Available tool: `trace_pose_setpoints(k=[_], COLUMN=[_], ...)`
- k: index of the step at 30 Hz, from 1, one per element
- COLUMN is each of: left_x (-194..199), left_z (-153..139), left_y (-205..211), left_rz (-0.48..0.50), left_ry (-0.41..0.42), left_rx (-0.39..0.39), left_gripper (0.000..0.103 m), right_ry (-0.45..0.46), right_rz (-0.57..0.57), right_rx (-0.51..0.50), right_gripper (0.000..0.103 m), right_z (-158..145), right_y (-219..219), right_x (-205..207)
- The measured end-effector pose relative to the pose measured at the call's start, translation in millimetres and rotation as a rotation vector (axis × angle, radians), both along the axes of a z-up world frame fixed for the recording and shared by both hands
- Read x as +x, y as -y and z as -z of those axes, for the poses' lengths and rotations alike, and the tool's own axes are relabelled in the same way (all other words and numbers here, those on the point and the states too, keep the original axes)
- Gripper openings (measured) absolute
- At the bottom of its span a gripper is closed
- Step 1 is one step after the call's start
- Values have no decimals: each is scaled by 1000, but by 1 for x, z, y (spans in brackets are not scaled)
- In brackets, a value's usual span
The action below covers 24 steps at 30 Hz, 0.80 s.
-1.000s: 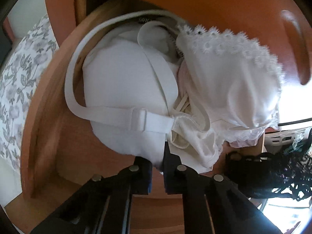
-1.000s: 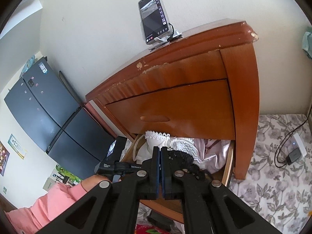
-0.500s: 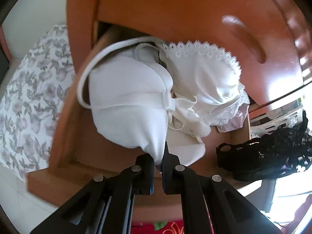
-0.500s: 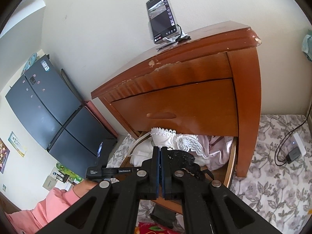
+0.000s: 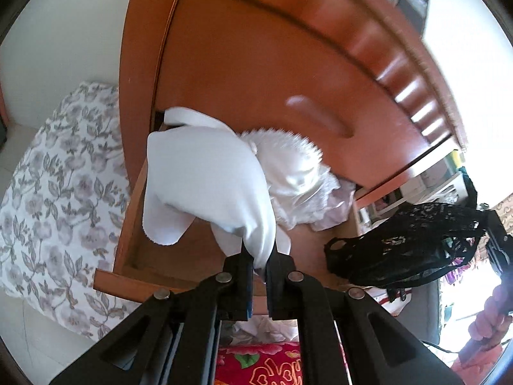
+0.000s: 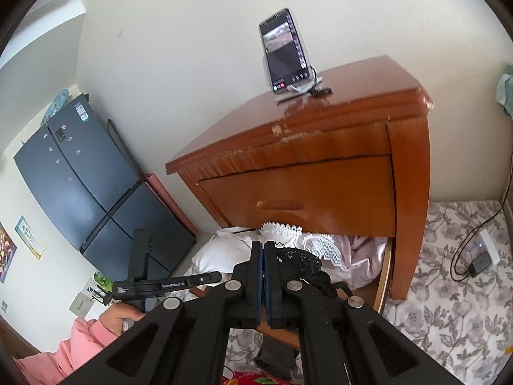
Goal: Take underwear out of drawer
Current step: 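Lift the black lace with the right tool while the left grasps the white bra, then carry the white bra and black lace out of the drawer down toward the bed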
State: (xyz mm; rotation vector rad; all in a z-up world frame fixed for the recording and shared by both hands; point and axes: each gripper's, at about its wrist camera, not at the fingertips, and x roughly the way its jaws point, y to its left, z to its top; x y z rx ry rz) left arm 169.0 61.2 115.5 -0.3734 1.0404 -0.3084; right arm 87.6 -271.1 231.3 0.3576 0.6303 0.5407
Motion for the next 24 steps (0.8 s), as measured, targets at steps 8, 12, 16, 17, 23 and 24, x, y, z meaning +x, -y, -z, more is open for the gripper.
trace_pose_setpoints(k=[8, 12, 16, 17, 23, 24], left_x=[-13, -22, -29, -30, -37, -38], left_z=[-32, -48, -67, -70, -92, -95], left_y=[-3, -8, -17, -18, -21, -22], left_rz=[-3, -13, -29, -31, -31, -31], left_ry=[89, 133, 176, 183, 232, 237], left_rx=[-3, 10, 12, 11, 13, 11], left_gripper=[6, 6, 6, 6, 6, 6], right_ry=[50, 62, 72, 73, 93, 97], right_rz=[6, 2, -3, -3, -8, -9], right_rx=[6, 3, 3, 4, 3, 2], right_gripper=[1, 1, 1, 1, 1, 1], right_z=[-22, -27, -32, -33, -40, -42], right_y=[0, -3, -6, -6, -10, -11], right_x=[-11, -15, -19, -20, -27, -28])
